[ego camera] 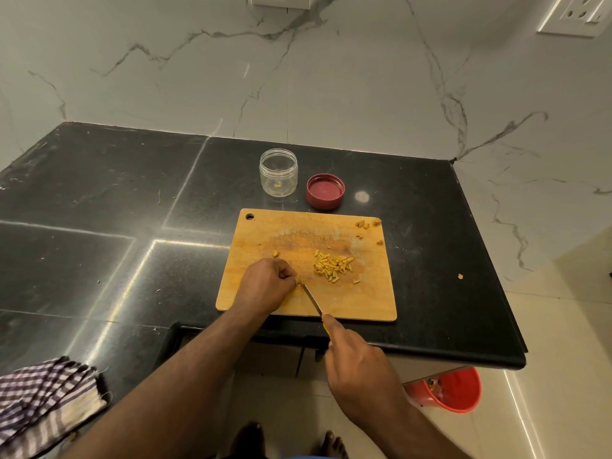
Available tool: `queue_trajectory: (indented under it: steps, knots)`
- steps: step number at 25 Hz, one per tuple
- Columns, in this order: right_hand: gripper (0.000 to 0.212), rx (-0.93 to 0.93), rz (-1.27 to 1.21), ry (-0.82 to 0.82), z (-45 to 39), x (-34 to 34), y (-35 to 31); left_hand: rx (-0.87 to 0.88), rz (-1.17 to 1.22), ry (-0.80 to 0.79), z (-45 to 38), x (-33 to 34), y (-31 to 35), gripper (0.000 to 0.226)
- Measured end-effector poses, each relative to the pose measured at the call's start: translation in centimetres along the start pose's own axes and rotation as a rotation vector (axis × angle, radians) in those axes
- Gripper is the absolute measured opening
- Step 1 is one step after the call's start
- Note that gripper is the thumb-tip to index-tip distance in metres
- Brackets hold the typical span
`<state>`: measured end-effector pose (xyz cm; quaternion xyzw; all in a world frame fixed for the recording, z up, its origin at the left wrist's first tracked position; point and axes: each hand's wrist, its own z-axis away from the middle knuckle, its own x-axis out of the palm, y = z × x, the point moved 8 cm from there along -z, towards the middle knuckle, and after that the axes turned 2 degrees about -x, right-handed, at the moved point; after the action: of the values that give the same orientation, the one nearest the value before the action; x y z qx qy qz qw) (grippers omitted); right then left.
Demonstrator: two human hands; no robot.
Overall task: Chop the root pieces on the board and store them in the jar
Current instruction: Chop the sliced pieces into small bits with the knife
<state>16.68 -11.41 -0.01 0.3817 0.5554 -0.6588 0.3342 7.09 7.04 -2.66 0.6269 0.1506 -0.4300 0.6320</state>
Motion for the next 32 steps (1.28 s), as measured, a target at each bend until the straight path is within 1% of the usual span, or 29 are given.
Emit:
queue_trajectory:
  steps: [6, 13, 18, 22, 24, 27, 32]
  knots:
    - [0.052, 0.008, -0.017, 0.051, -1.6, -0.5, -0.5, -0.013, 0.022, -0.017, 0.2, 0.0, 0.1, 0.004]
    - [0.052, 0.03, -0.013, 0.002, -3.1, 0.1, -0.6, -0.024, 0.005, -0.016, 0.3, -0.2, 0.3, 0.008]
    - [0.051, 0.031, -0.035, -0.006, -0.9, -0.1, -0.2, -0.02, -0.007, -0.015, 0.4, -0.3, 0.4, 0.014]
    - [0.051, 0.041, -0.072, 0.042, -0.8, -0.7, -0.3, -0.027, 0.014, -0.02, 0.4, -0.3, 0.2, 0.009]
    - [0.051, 0.046, -0.063, 0.05, -1.4, -0.8, -0.4, -0.028, 0.013, -0.016, 0.5, -0.3, 0.3, 0.011]
    - [0.052, 0.038, -0.04, 0.031, -2.2, -0.5, -0.8, -0.029, 0.002, -0.003, 0.6, -0.4, 0.4, 0.013]
    - [0.052, 0.038, -0.018, -0.001, -3.3, 0.1, -0.8, -0.013, -0.002, 0.0, 0.5, -0.4, 0.4, 0.007]
